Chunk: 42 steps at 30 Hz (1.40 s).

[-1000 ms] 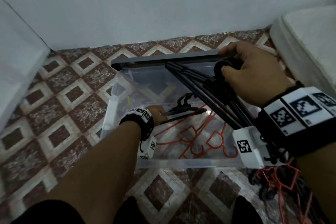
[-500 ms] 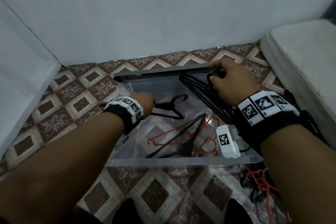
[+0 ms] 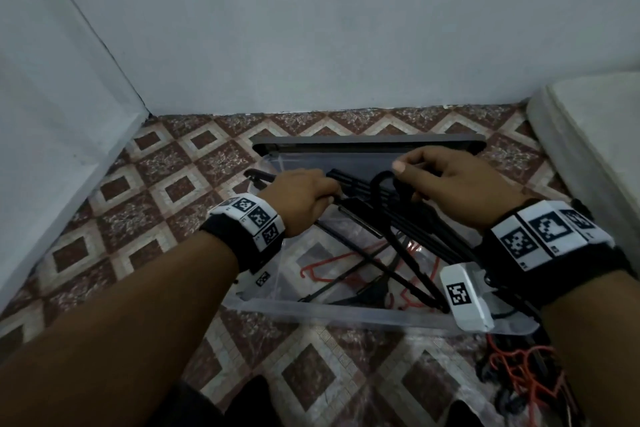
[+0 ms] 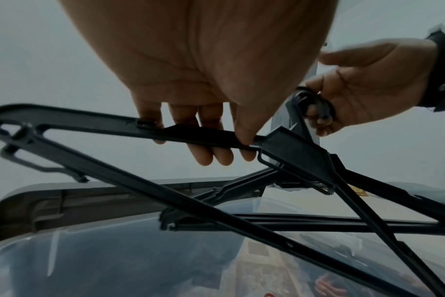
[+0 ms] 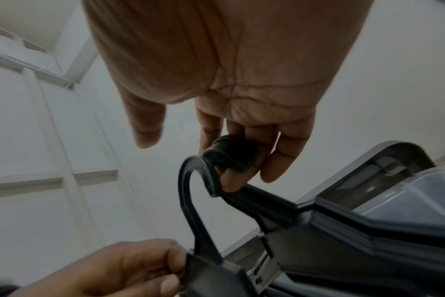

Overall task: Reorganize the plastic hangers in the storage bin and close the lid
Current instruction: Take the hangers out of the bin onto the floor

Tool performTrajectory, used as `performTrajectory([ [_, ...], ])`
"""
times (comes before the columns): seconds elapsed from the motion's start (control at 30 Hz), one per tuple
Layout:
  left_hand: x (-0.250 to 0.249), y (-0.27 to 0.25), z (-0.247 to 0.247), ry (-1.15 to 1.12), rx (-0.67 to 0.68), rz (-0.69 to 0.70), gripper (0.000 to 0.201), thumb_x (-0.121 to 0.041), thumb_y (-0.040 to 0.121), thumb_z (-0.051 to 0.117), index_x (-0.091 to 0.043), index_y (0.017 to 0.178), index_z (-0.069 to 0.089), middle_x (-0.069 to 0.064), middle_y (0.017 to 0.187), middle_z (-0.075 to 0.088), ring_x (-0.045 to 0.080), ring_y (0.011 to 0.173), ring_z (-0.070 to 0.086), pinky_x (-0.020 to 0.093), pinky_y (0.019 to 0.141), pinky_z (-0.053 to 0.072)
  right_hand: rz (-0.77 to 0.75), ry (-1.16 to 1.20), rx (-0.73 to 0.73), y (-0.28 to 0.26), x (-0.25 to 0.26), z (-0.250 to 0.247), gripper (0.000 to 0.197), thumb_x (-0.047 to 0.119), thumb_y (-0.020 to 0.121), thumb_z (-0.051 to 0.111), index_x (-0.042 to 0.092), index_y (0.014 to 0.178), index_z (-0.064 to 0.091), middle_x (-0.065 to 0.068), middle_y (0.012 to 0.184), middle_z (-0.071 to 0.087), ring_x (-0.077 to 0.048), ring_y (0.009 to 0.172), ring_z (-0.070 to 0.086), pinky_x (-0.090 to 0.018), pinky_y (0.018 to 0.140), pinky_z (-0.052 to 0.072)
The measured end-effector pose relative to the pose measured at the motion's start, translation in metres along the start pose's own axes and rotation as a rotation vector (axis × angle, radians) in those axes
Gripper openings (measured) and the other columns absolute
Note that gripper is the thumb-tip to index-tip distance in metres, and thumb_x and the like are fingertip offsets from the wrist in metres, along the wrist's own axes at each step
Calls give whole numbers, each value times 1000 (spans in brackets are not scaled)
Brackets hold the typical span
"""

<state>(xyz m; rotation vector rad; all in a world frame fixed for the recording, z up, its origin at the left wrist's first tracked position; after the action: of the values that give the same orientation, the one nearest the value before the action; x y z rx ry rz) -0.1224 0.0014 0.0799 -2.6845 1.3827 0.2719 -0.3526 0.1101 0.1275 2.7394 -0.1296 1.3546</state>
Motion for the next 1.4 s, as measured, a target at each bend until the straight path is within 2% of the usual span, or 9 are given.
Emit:
performTrajectory([
  [0.17,-7,3,12,-98,73,5,16,-26,101,45,-20,110,57,2,101,53,21,91,48,41,85,43,-31,-80,156,4,10,15,28,22,79,76,38,100,63,15,91,70,3,76,66,-7,60,46],
  [0.4,-11,9,36,28,-34,21,82,-61,75,65,-23,141,37,2,134,50,24,119,47,41,102,39,7,-64,271,5,24,27,25,16,90,51,36,104,58,6,78,66,-13,65,61,-33,62,49],
  [0.6,-24,15,62,-159,49,-120,18,-24,84,57,-24,99,48,0,91,57,30,84,60,40,72,50,21,62,245,-1,28,15,32,27,73,49,33,101,62,-2,75,65,-24,65,56,-48,66,49],
  [0.8,-28,18,72,-187,58,-91,17,-26,85,59,-20,97,50,-2,85,55,28,81,59,30,64,38,-7,-133,289,-1,24,8,32,18,82,64,39,106,63,1,75,71,-16,64,66,-36,65,54],
  [0.9,-20,14,78,-165,90,-135,51,-45,84,64,-22,126,48,3,115,60,27,105,57,35,85,46,22,-197,233,0,20,12,29,20,82,65,39,104,62,9,69,67,0,52,59,-13,49,42],
  [1.07,15,1,65,-22,28,-270,108,-76,71,58,-26,154,9,7,152,34,31,136,36,49,111,32,75,-219,172,-2,13,0,26,20,85,62,36,106,62,13,73,64,4,49,56,-7,41,35],
  [1.2,43,-13,59,-126,-171,-493,53,-51,81,58,-23,124,47,7,124,58,27,108,56,39,91,48,81,-262,151,-3,6,-4,26,20,88,61,34,109,62,15,73,62,5,51,56,-11,45,36],
  [1.27,43,-7,74,-12,133,-436,26,-49,85,56,-27,97,54,4,106,65,22,89,58,31,75,46,92,-261,135,-2,2,-6,24,19,89,60,33,109,61,15,71,60,7,49,55,-8,41,34],
  [1.4,26,26,139,254,811,-86,35,-47,91,56,-16,104,61,6,109,65,28,99,61,32,81,48,124,-300,89,4,-6,-9,26,20,88,59,33,110,61,14,71,60,3,49,56,-10,41,35],
])
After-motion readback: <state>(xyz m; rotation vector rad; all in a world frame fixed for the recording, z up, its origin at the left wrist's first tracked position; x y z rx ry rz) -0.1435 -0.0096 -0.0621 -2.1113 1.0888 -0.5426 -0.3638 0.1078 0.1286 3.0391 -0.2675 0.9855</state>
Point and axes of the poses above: each hand's wrist, its own y-axis towards the middle knuckle, its own z-axis out of the palm, x = y × z, the point moved 2 cm from there along y, towards the middle knuckle
